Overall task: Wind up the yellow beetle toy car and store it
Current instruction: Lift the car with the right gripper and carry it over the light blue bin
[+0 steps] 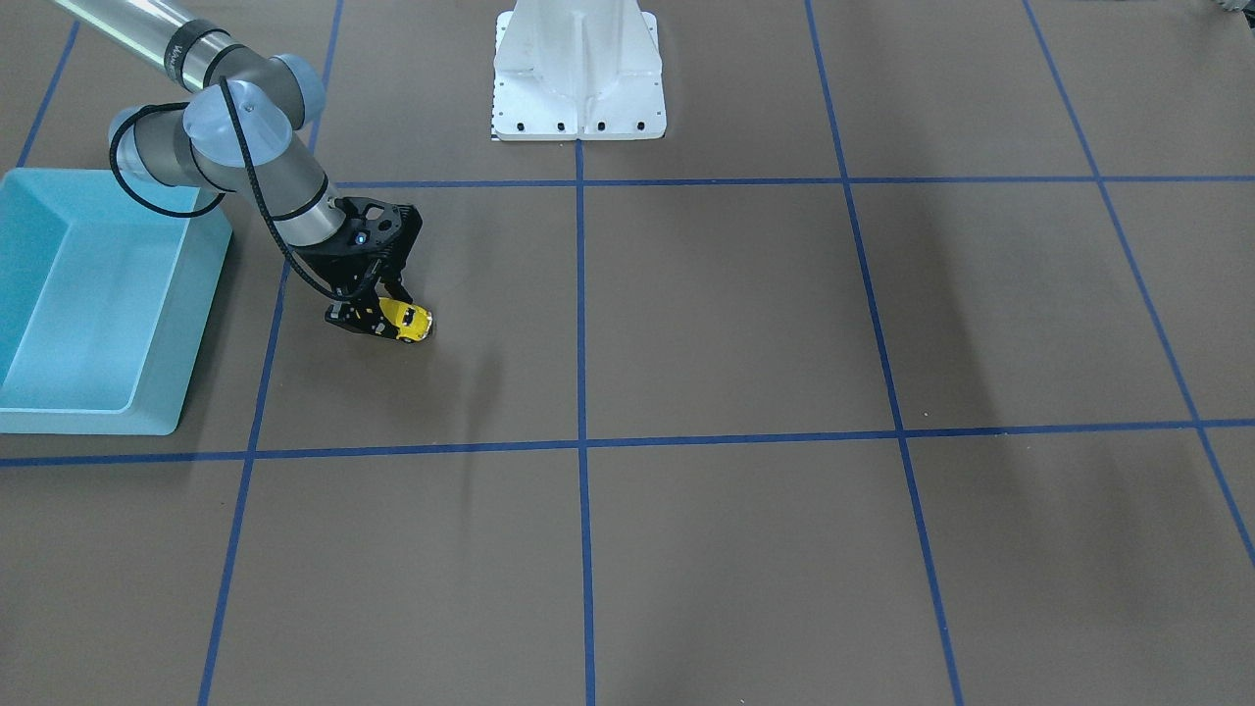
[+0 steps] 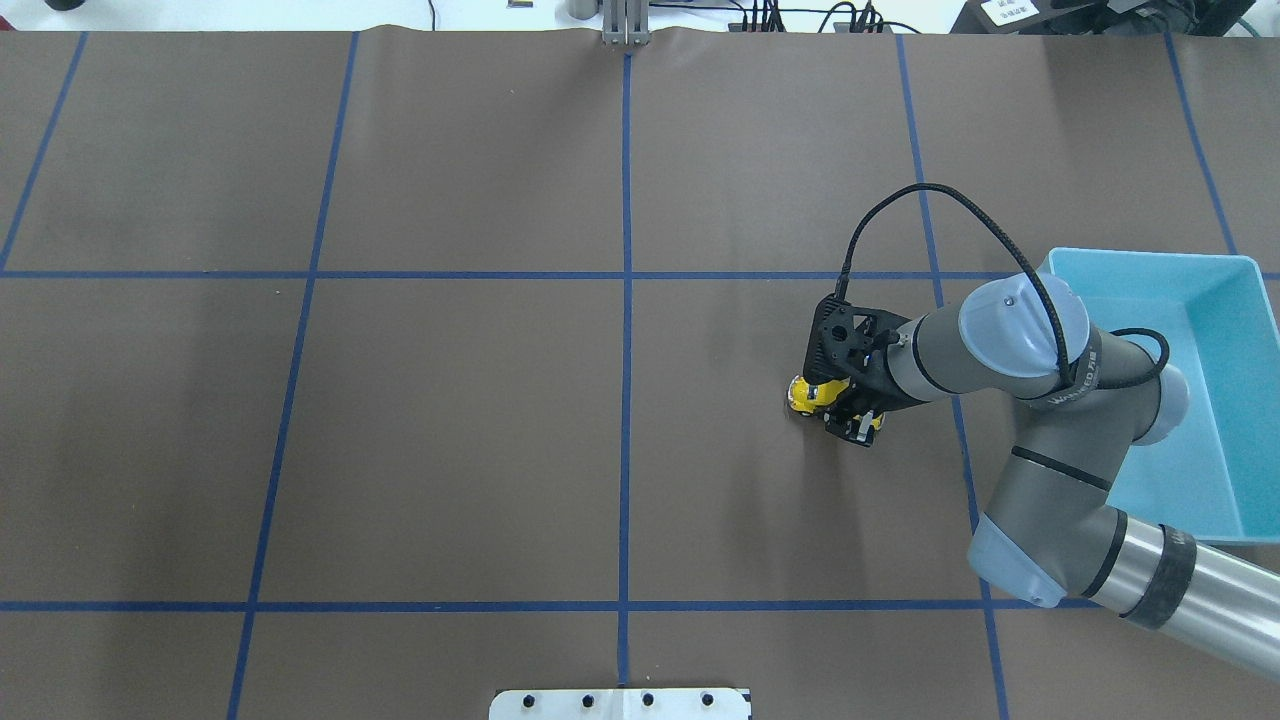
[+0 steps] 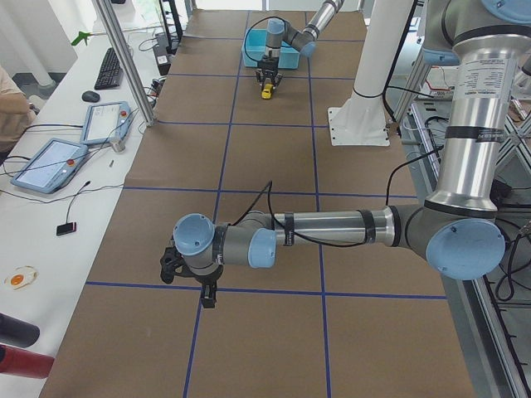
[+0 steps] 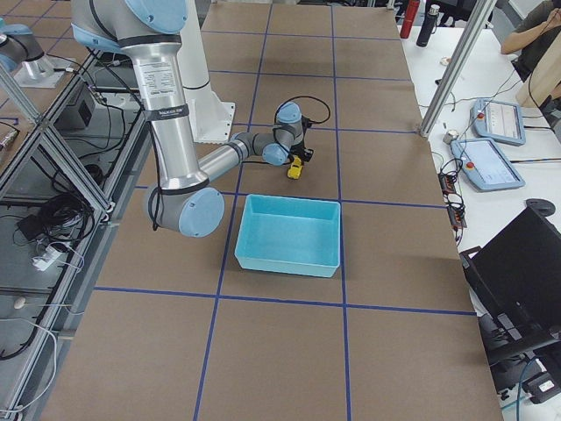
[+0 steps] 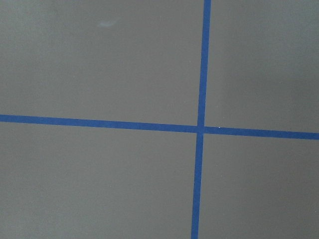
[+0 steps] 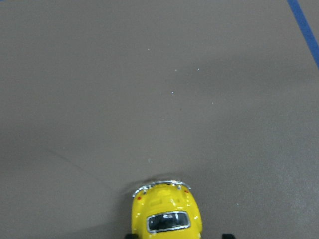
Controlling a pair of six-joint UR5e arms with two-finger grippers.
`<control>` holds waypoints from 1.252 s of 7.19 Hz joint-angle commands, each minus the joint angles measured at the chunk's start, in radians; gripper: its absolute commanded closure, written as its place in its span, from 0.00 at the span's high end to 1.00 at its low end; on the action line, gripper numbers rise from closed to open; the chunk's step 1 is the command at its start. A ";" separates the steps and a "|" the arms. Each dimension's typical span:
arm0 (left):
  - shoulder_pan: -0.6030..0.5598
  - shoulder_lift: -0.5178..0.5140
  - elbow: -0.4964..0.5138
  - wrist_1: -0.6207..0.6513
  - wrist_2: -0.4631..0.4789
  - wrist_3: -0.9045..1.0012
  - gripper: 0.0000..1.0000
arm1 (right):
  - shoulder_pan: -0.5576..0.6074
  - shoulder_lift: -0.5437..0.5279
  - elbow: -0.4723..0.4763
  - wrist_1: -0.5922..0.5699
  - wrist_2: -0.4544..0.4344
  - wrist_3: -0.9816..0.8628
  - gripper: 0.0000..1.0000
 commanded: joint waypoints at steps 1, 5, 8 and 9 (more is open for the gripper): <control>0.000 0.001 0.000 0.002 0.003 0.000 1.00 | 0.005 -0.011 0.046 -0.001 0.004 0.055 0.00; 0.000 0.001 -0.002 0.002 0.004 0.000 1.00 | 0.194 -0.001 0.165 -0.120 0.203 0.053 0.00; 0.000 0.001 -0.002 0.002 0.004 0.000 1.00 | 0.306 -0.084 0.327 -0.399 0.279 -0.094 0.00; 0.000 0.001 -0.002 0.002 0.004 0.000 1.00 | 0.355 -0.112 0.336 -0.476 0.283 -0.287 0.00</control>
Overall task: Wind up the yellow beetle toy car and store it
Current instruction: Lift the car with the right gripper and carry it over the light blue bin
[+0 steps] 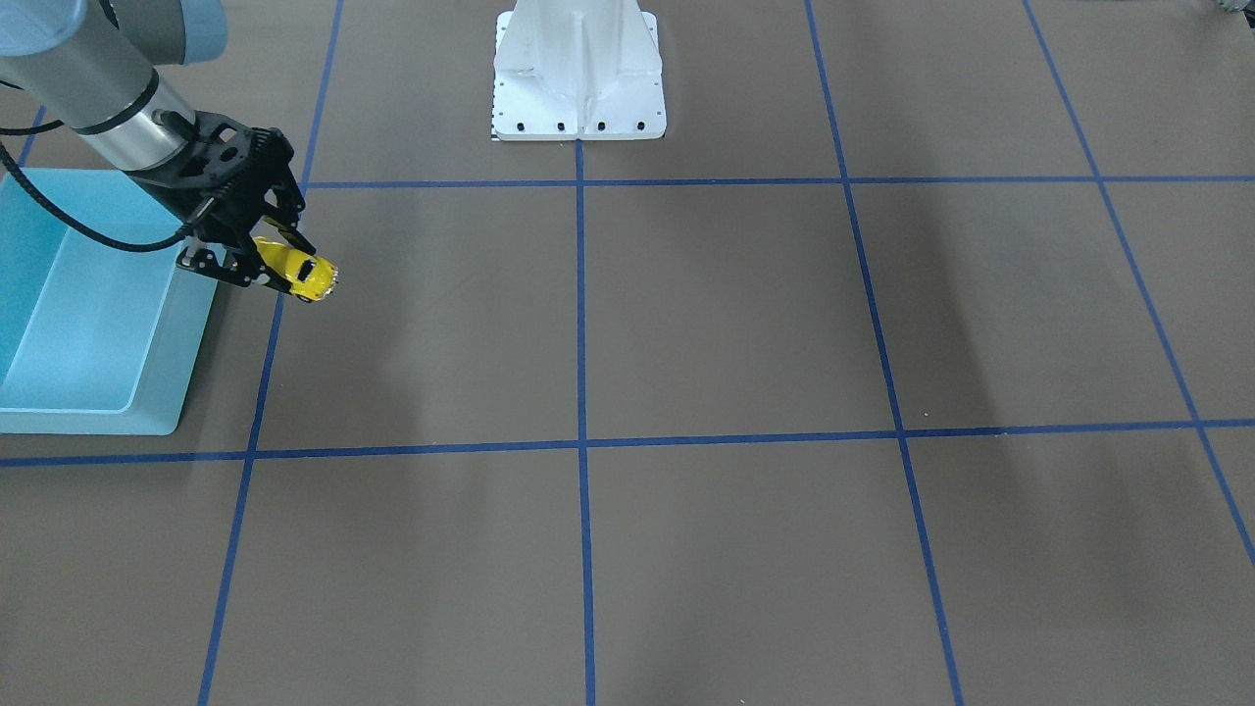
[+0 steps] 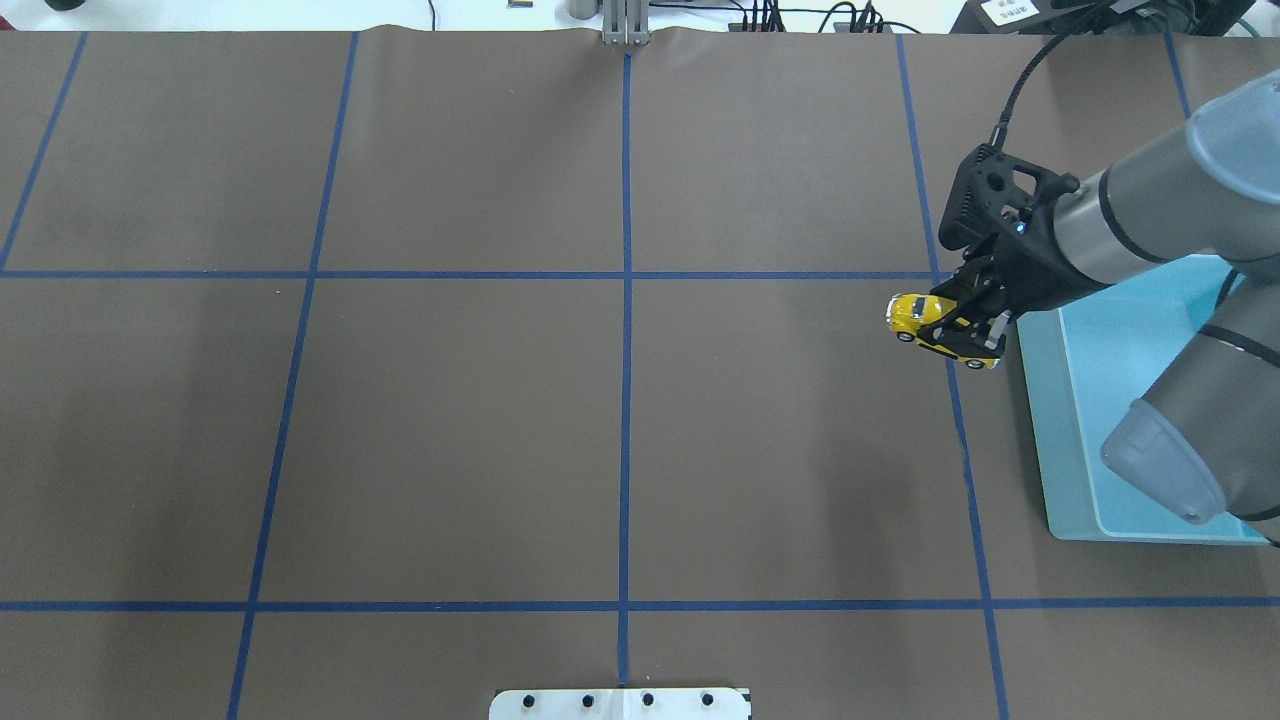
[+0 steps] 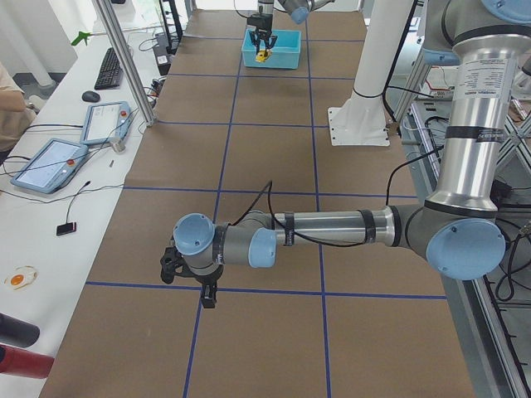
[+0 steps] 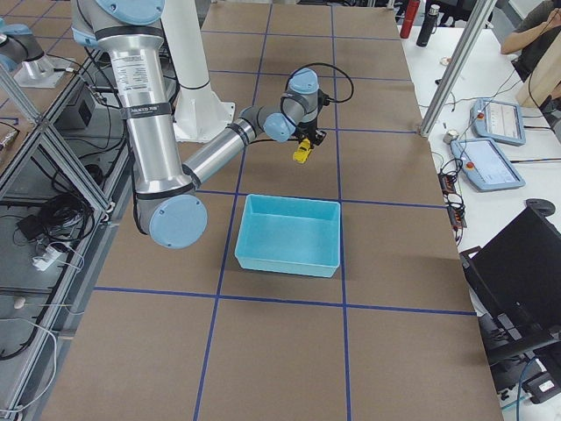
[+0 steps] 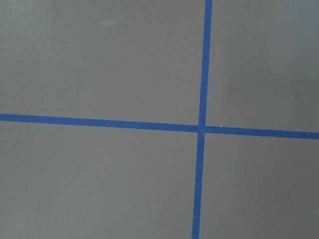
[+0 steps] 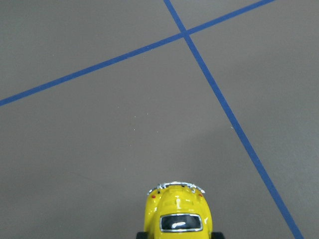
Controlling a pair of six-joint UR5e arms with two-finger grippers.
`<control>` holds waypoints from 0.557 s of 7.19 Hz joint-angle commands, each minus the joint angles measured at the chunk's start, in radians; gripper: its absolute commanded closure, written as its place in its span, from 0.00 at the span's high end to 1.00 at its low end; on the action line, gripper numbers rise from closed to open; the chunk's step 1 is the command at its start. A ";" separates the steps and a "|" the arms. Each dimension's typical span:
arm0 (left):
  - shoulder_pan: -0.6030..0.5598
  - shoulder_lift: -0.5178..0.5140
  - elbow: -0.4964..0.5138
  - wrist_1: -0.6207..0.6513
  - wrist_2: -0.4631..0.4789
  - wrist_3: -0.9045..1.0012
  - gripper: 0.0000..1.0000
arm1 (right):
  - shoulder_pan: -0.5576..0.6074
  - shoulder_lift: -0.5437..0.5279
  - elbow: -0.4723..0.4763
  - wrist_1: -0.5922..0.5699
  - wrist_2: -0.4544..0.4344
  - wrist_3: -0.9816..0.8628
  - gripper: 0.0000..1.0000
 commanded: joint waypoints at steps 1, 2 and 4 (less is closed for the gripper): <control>0.000 0.000 0.000 0.000 0.000 0.000 1.00 | 0.094 -0.071 0.048 -0.141 0.009 -0.307 0.00; 0.000 0.000 0.000 0.000 0.000 0.000 1.00 | 0.134 -0.109 0.051 -0.143 0.009 -0.388 0.00; 0.000 0.000 0.000 0.000 0.000 0.000 1.00 | 0.169 -0.276 0.044 -0.085 0.012 -0.505 0.00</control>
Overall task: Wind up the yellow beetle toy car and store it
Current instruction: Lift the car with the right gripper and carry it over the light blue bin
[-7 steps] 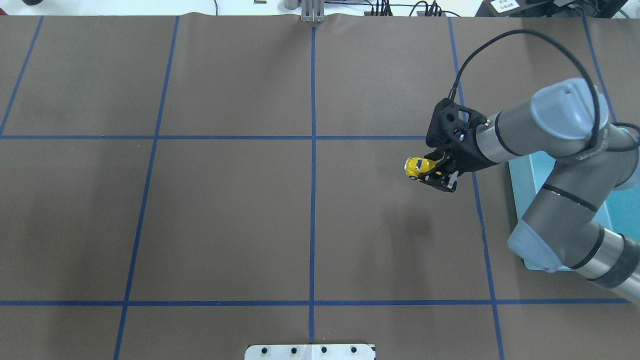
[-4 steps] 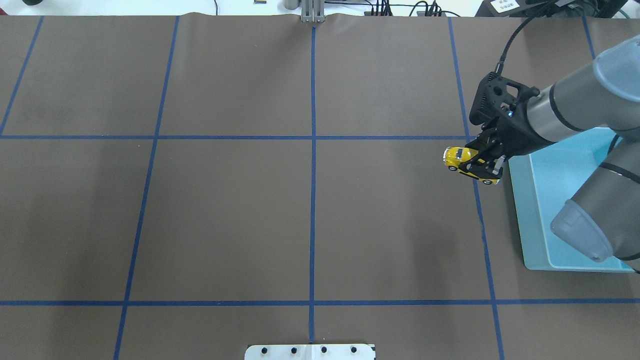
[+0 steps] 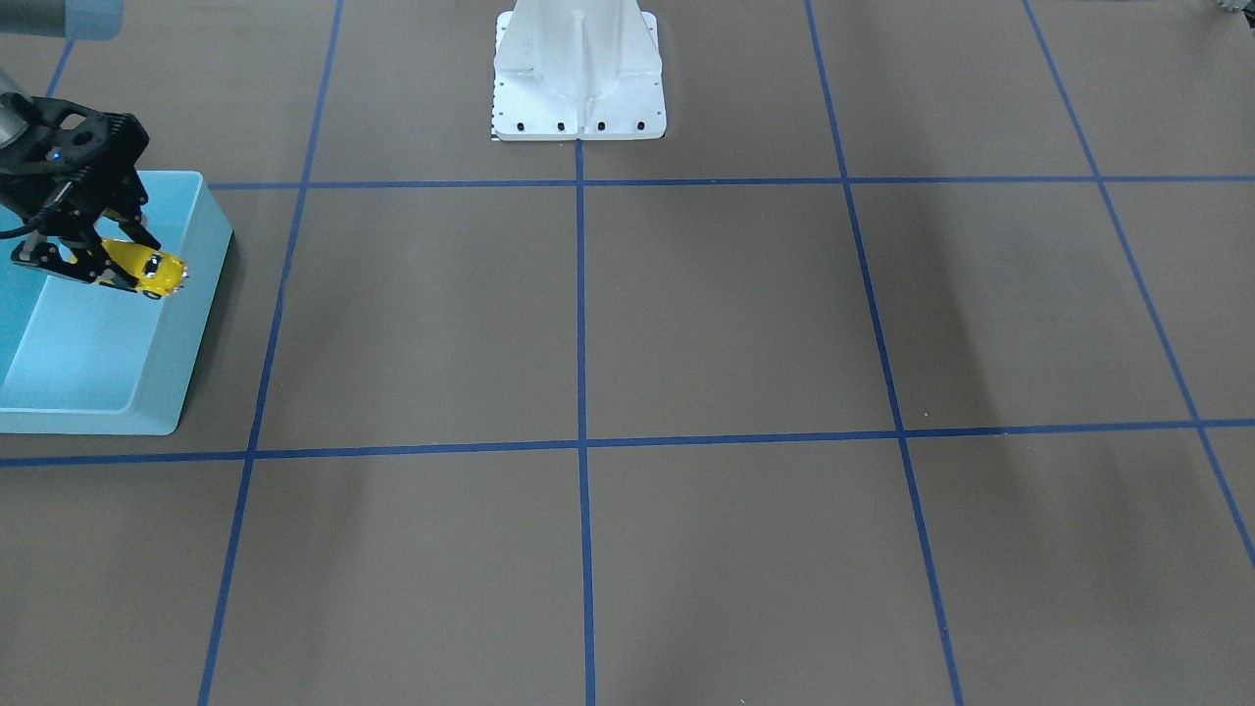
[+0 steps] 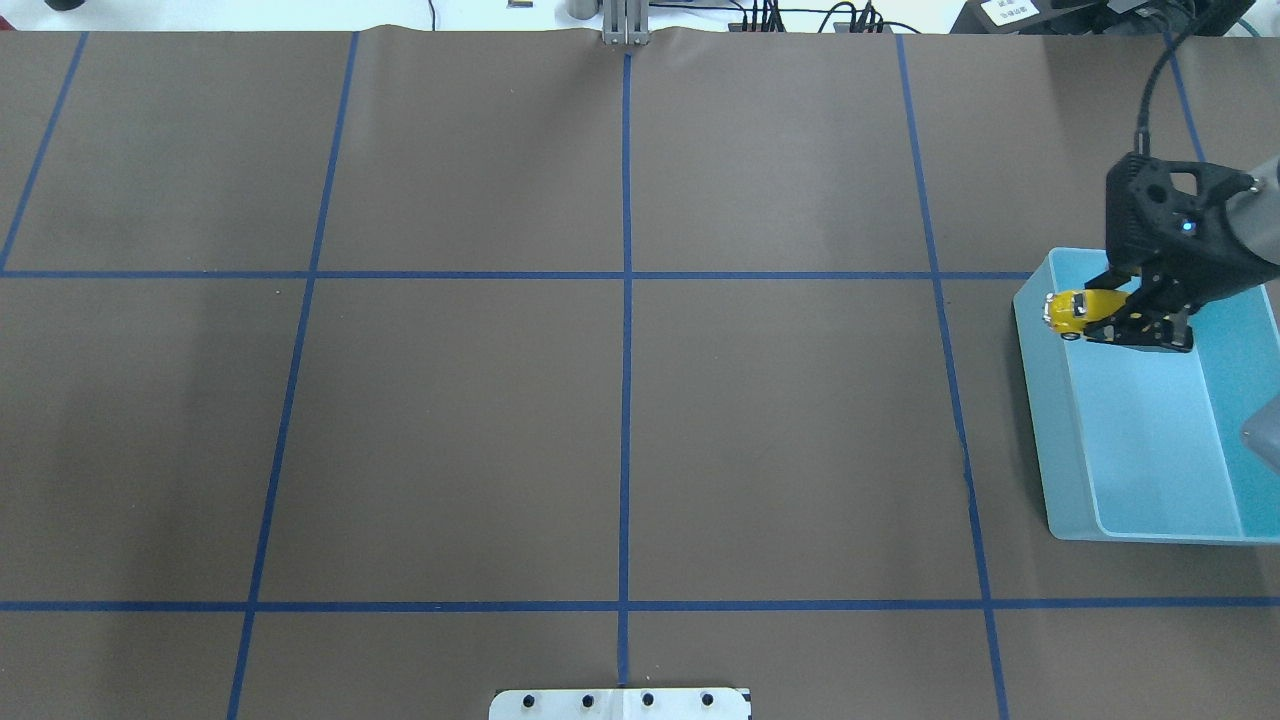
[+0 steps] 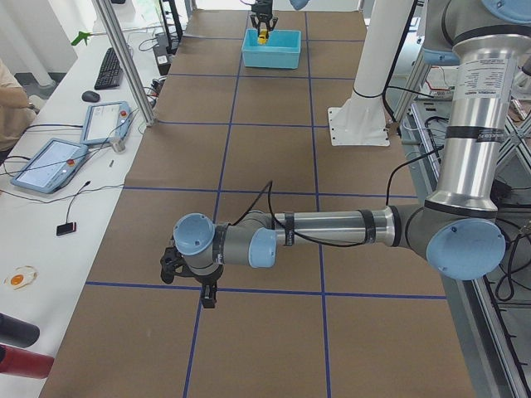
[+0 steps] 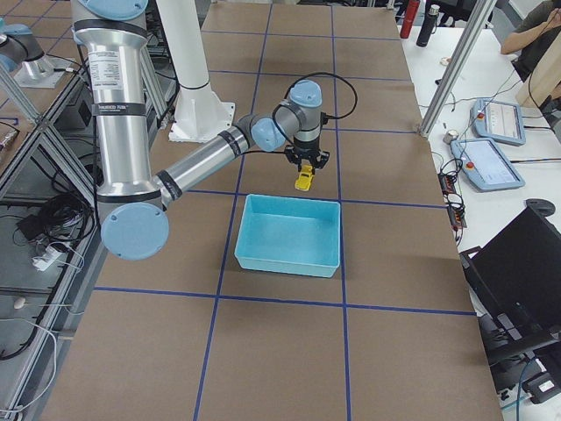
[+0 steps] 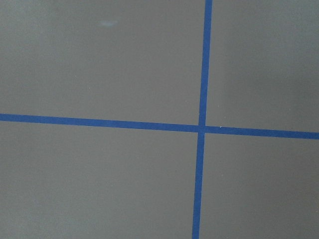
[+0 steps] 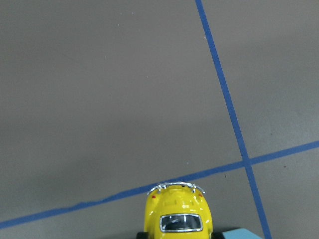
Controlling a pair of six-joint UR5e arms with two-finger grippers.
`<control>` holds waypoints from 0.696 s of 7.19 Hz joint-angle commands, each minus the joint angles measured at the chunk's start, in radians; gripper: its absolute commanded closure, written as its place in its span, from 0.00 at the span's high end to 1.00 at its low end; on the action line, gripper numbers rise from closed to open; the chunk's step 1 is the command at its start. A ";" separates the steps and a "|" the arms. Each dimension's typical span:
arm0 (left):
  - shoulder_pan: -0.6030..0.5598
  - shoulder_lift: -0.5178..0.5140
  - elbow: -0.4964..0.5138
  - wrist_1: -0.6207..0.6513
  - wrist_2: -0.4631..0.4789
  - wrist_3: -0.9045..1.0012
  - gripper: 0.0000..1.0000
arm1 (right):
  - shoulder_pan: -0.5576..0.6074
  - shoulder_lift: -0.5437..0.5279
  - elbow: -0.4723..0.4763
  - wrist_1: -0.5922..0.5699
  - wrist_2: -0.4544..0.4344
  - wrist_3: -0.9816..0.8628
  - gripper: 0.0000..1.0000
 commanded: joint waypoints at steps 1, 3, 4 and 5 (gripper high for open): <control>0.000 -0.001 0.000 0.000 0.000 0.000 1.00 | 0.029 -0.136 -0.014 0.068 0.004 -0.096 0.00; 0.000 -0.001 0.000 0.000 0.000 0.000 1.00 | 0.026 -0.152 -0.088 0.171 0.005 -0.097 0.00; 0.000 -0.001 0.000 0.000 0.000 0.000 1.00 | 0.024 -0.150 -0.159 0.275 0.004 -0.097 0.00; 0.000 -0.001 0.000 0.000 0.000 0.000 1.00 | 0.024 -0.155 -0.222 0.387 0.022 -0.097 0.00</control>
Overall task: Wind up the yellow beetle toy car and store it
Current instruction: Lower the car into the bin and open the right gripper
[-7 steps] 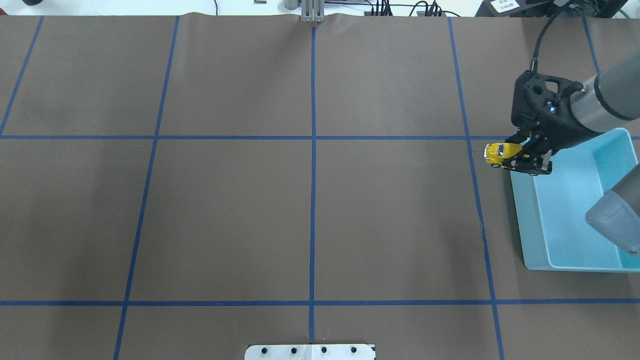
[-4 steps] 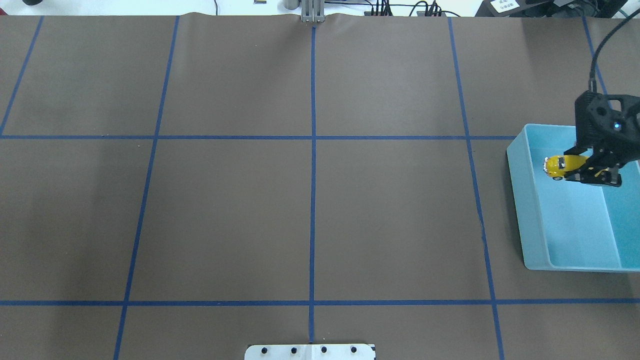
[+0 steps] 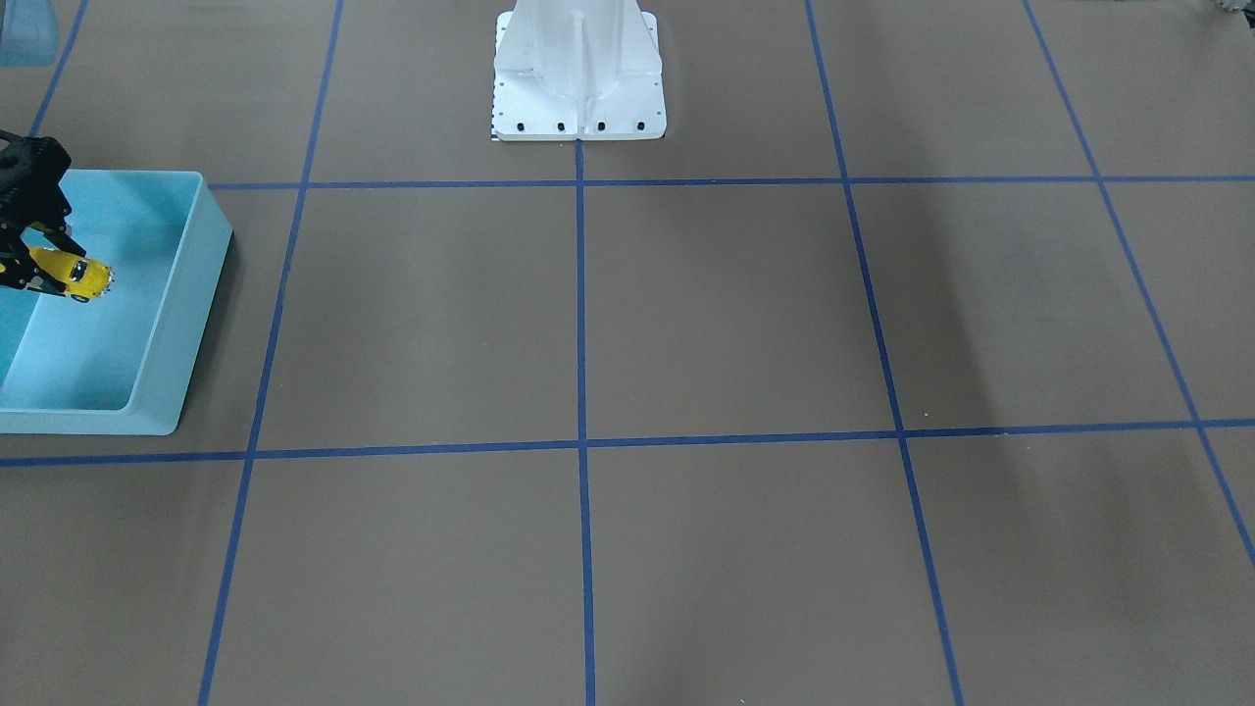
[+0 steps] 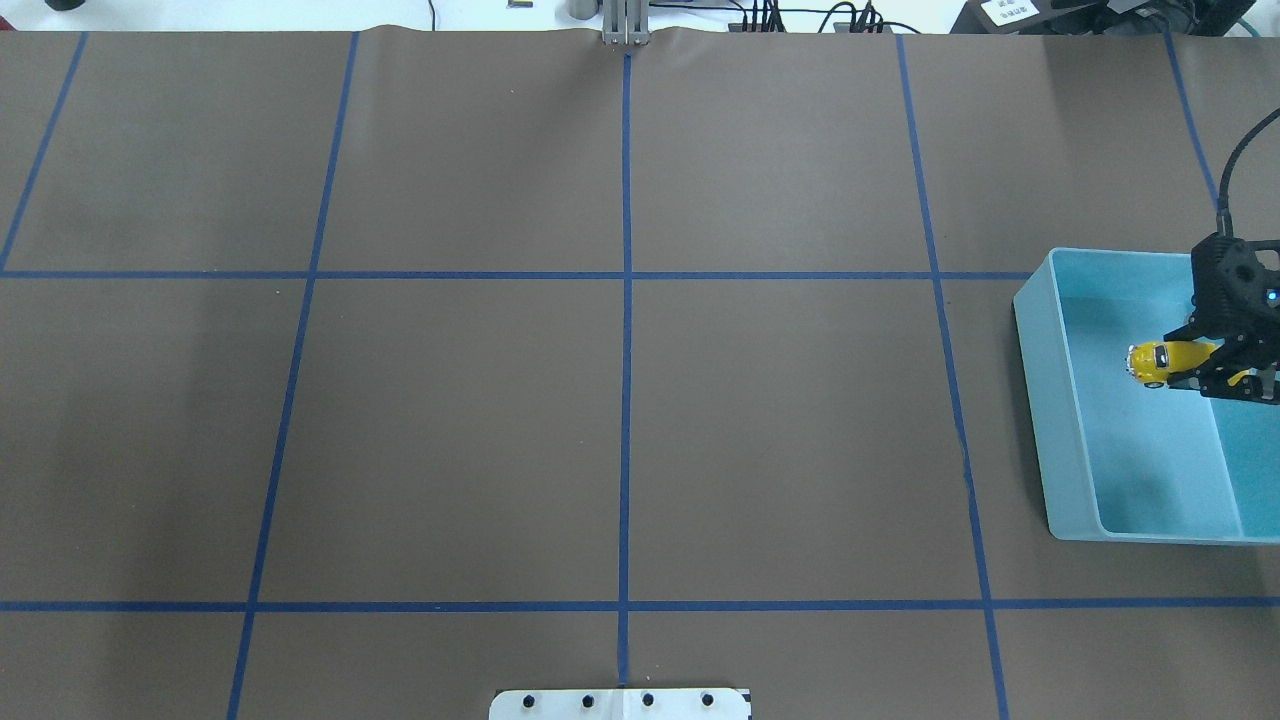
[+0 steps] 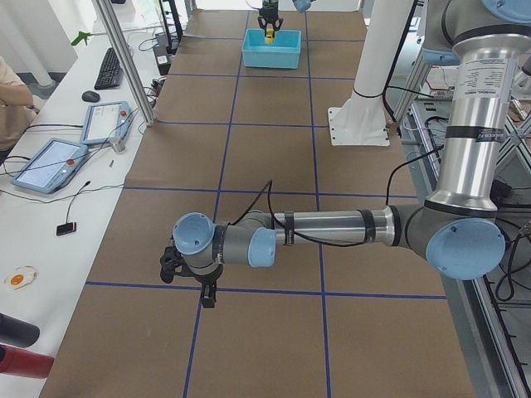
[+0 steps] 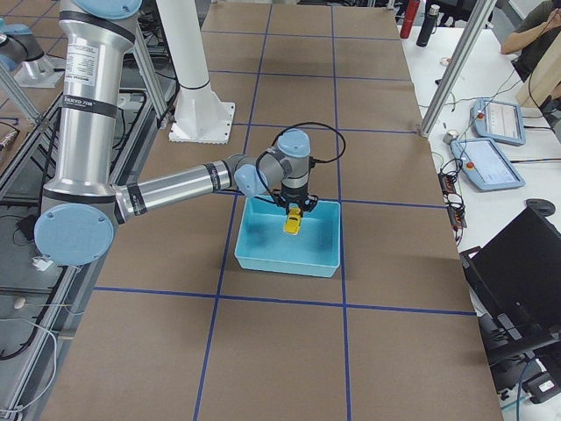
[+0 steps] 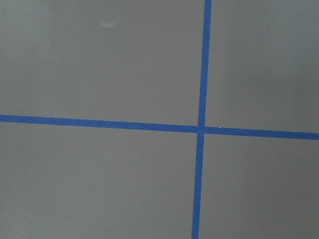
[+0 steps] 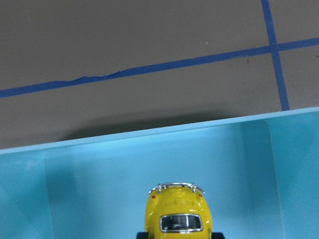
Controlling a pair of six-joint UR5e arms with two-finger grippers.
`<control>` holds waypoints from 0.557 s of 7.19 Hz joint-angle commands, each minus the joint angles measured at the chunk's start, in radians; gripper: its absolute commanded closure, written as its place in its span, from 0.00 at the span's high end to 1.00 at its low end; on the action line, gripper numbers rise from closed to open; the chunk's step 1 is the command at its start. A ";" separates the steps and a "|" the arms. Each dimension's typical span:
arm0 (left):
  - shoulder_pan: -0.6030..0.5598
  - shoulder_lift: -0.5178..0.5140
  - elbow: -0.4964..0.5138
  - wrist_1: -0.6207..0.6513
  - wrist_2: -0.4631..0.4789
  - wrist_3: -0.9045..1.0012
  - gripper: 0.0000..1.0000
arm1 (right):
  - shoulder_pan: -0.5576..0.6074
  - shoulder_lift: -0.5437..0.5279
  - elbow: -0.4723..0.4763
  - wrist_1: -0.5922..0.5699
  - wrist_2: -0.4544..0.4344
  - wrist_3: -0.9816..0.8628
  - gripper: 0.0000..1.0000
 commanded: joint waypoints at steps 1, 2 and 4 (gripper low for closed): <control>0.000 0.000 0.000 0.000 0.000 0.000 1.00 | 0.000 -0.013 -0.114 0.204 0.037 -0.001 0.00; 0.000 0.000 0.000 0.000 0.000 0.000 1.00 | -0.005 -0.011 -0.149 0.272 0.038 0.010 0.00; 0.002 0.000 -0.002 0.000 -0.002 0.000 1.00 | -0.019 -0.007 -0.180 0.306 0.060 0.010 0.00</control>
